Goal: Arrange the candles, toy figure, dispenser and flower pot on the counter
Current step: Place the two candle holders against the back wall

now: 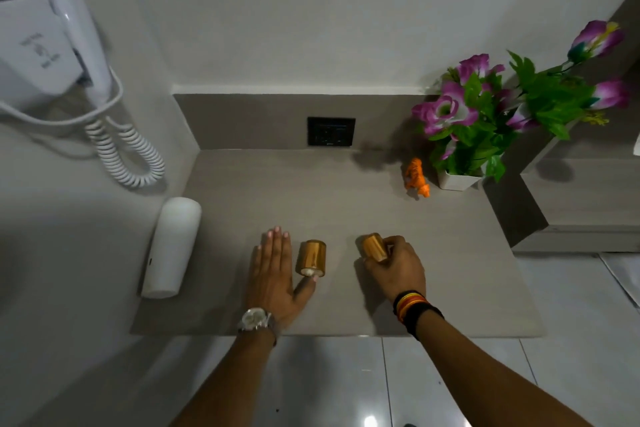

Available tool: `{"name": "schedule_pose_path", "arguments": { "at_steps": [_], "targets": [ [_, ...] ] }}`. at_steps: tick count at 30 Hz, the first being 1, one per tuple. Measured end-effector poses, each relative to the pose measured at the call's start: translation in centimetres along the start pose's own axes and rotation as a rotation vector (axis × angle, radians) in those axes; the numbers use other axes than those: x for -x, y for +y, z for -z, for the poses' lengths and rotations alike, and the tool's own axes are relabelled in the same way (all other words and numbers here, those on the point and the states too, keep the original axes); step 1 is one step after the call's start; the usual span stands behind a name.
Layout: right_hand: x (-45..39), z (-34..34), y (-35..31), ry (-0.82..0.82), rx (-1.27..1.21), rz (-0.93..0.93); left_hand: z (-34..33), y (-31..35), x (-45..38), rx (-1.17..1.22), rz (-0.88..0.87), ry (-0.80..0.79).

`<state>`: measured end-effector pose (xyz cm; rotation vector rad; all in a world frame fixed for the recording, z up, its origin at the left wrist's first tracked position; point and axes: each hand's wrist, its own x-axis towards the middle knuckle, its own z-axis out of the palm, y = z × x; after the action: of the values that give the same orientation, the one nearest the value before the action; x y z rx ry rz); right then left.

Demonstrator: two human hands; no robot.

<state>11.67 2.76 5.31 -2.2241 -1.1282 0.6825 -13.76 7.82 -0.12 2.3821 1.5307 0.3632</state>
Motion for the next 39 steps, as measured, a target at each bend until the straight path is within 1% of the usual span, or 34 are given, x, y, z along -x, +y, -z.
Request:
{"name": "schedule_pose_path", "arguments": {
  "at_steps": [3,6,14,17,20,22,24,27,30,33,35,37,39],
  "targets": [
    [-1.3,0.4,-1.2,0.022,-0.029,-0.003,0.4,-2.1,-2.7,-0.041,0.017,-0.12],
    [-3.8,0.9,-2.9,0.062,-0.082,0.019,0.3,-2.9,-4.2,-0.068,0.036,-0.174],
    [-15.0,1.2,-9.6,0.108,-0.028,0.108,0.4,-3.1,-4.9,-0.093,-0.007,-0.143],
    [-18.5,0.2,-10.9,0.098,-0.011,0.092,0.1,-3.2,-4.9,-0.075,-0.018,-0.15],
    [-20.7,-0.9,-11.3,0.087,-0.018,0.066,0.2,-3.7,-5.3,-0.071,-0.028,-0.172],
    [-21.6,-1.5,-11.1,0.084,-0.013,0.052,0.1,-4.2,-6.0,-0.076,-0.048,-0.149],
    [-22.2,-1.9,-11.0,0.075,0.002,0.054,0.1,-4.1,-6.2,-0.09,-0.046,-0.182],
    [-22.7,-2.2,-10.7,0.098,-0.018,0.042,0.0,-4.3,-6.2,-0.093,-0.054,-0.162],
    [-22.8,-2.3,-11.0,0.089,0.006,0.03,0.1,-4.2,-6.2,-0.093,-0.046,-0.179],
    [-19.8,-1.9,-11.8,0.15,-0.015,0.043,0.5,-3.9,-6.2,-0.088,-0.028,-0.191],
    [-15.3,-2.1,-11.5,0.151,-0.021,0.134,0.7,-3.8,-6.2,-0.081,-0.026,-0.181],
    [-9.6,-2.9,-10.4,0.074,-0.033,0.21,0.7,-3.6,-5.9,-0.087,-0.032,-0.177],
    [-4.4,-4.0,-9.5,0.004,-0.043,0.221,0.7,-3.5,-5.8,-0.105,-0.029,-0.184]
  ]
}}
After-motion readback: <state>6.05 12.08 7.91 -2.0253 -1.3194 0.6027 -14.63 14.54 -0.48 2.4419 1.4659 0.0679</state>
